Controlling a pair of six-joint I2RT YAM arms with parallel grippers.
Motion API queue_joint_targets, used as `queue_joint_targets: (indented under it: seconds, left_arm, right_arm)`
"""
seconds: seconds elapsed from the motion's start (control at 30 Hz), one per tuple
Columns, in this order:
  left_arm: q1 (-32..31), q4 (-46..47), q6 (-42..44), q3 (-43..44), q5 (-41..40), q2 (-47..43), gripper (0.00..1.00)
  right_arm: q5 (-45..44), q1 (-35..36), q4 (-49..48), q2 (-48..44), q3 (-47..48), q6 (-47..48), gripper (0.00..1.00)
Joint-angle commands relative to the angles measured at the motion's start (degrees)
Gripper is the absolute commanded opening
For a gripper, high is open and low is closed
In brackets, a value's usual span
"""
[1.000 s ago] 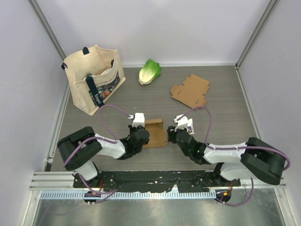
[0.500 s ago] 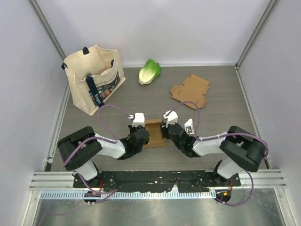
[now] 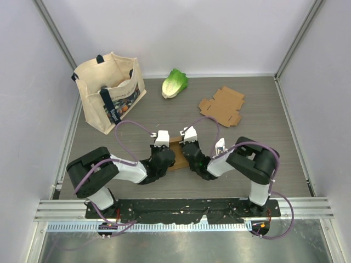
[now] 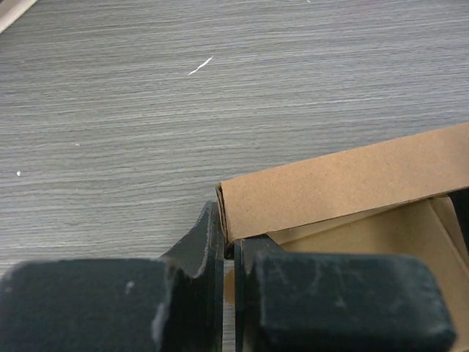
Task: Fold the paper box
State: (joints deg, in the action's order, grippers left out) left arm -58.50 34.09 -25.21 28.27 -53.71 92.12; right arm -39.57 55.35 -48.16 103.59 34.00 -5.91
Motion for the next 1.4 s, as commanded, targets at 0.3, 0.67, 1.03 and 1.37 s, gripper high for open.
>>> queue_joint_targets:
  seconds: [0.3,0.67,1.03,1.37]
  left_arm:
    - [-0.83,-3.59,-1.24,3.89,-3.15,-1.42,0.00]
    - [-0.74,-2.80,-2.30,2.40,-5.26,-1.50,0.00]
    - [-0.74,-2.36,-2.39,2.40,-5.44,-0.71,0.00]
    - [-0.83,-4.02,-3.00,2.84,-5.88,-1.24,0.00]
  right_arm:
    - [-13.14,3.36,3.94,1.56,0.29,-2.69,0.02]
    - [8.36,2.13,29.86,-24.82,-4.98,-13.07,0.53]
    - [23.14,-4.81,37.80,-38.11,-6.40,-17.05,0.58]
    - [19.19,-5.52,24.15,-25.81,-2.99,-10.15,0.51]
